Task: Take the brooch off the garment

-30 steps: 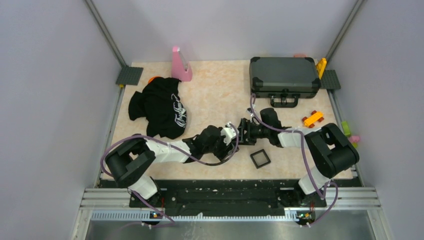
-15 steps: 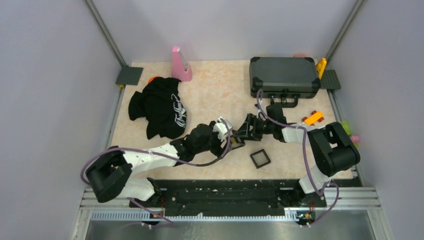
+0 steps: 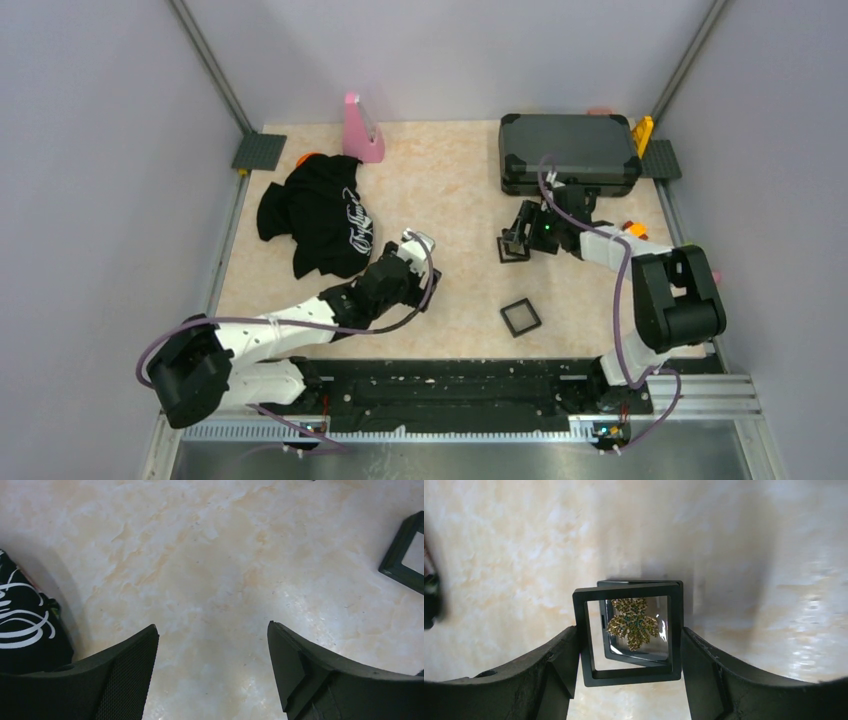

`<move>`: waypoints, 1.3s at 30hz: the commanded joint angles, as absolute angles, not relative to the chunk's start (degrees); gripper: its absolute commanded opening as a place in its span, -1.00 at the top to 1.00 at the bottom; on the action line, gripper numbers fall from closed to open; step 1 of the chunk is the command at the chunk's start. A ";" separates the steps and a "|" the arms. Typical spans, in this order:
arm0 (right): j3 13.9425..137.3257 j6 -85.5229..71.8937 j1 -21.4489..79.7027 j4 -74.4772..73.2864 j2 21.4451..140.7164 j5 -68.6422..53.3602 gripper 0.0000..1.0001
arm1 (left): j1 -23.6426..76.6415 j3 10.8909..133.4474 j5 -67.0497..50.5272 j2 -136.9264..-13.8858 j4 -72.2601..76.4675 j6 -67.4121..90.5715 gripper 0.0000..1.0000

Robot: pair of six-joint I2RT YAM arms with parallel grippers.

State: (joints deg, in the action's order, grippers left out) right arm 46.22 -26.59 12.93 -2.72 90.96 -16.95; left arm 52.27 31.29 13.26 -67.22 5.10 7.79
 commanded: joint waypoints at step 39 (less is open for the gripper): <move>23.02 -9.02 8.46 29.24 57.07 19.18 -0.95 | 22.64 17.23 44.08 -47.87 27.50 9.49 -0.87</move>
